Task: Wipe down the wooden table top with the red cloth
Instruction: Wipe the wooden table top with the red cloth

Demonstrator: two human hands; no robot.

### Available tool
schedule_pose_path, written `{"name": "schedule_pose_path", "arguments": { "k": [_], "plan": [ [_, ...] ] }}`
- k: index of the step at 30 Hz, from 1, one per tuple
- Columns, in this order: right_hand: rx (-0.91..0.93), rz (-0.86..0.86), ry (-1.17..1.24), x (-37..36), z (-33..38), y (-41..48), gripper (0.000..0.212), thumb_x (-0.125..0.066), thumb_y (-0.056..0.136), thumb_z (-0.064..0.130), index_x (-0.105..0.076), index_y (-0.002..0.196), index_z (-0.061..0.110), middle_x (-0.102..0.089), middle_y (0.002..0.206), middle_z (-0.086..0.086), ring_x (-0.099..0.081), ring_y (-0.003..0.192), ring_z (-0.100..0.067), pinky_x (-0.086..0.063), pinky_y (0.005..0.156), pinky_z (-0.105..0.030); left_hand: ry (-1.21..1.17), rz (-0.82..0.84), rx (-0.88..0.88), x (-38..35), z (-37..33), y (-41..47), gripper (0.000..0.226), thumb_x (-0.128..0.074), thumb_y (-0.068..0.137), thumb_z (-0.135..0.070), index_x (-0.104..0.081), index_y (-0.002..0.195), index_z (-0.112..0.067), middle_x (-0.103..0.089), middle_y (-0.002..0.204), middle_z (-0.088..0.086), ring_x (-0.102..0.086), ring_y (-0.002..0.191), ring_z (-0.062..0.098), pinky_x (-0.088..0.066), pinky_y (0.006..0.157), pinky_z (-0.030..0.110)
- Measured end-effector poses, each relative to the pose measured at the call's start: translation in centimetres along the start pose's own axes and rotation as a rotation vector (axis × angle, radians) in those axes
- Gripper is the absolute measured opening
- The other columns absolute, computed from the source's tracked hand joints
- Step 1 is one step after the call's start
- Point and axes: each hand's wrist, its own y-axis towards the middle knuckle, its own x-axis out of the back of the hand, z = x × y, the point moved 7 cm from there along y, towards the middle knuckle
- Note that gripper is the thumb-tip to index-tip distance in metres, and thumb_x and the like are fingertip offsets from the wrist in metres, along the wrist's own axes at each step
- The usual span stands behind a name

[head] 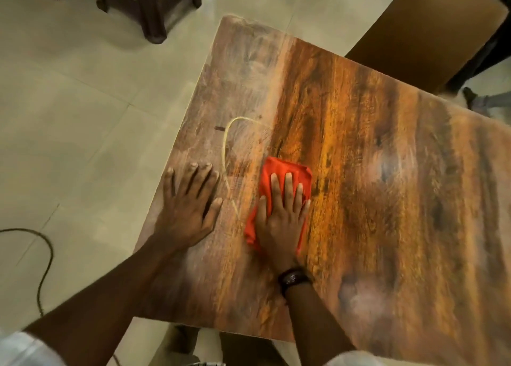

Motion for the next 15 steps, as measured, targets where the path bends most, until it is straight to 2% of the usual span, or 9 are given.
{"name": "schedule_pose_path", "arguments": {
  "k": [4, 8, 11, 15],
  "plan": [
    [-0.006, -0.035, 0.001, -1.4, 0.7, 8.5, 0.059, -0.039, 0.093, 0.043, -0.043, 0.151, 0.028, -0.034, 0.161, -0.004, -0.029, 0.149, -0.034, -0.016, 0.119, -0.060, 0.014, 0.007, 0.017, -0.4, 0.2, 0.0, 0.060, -0.041, 0.098, -0.044, -0.043, 0.150, -0.015, -0.038, 0.158, 0.007, -0.027, 0.150, 0.030, -0.016, 0.117, 0.064],
    [-0.053, 0.011, 0.005, -2.6, 1.1, 15.0, 0.060, -0.036, 0.096, 0.044, -0.034, 0.154, 0.031, -0.024, 0.165, -0.002, -0.019, 0.153, -0.033, -0.007, 0.121, -0.058, 0.014, -0.001, 0.011, -0.6, 0.5, 0.1, 0.060, -0.041, 0.098, -0.045, -0.043, 0.151, -0.016, -0.037, 0.159, 0.006, -0.026, 0.151, 0.029, -0.015, 0.118, 0.064],
    [-0.067, 0.038, 0.028, -2.8, 1.2, 17.1, 0.062, -0.033, 0.096, 0.045, -0.028, 0.156, 0.032, -0.018, 0.167, 0.000, -0.011, 0.154, -0.031, 0.000, 0.121, -0.056, 0.011, -0.001, 0.009, -0.7, 0.4, 0.2, 0.060, -0.042, 0.098, -0.045, -0.043, 0.150, -0.016, -0.037, 0.159, 0.006, -0.025, 0.151, 0.029, -0.016, 0.117, 0.064],
    [-0.058, 0.053, 0.054, -2.9, 1.2, 17.1, 0.062, -0.032, 0.096, 0.046, -0.028, 0.157, 0.032, -0.016, 0.167, 0.001, -0.009, 0.155, -0.030, 0.001, 0.122, -0.054, 0.019, 0.018, 0.014, -0.7, 0.4, 0.0, 0.059, -0.038, 0.099, -0.045, -0.043, 0.150, -0.016, -0.037, 0.159, 0.006, -0.026, 0.150, 0.030, -0.016, 0.117, 0.064]
  ]
}}
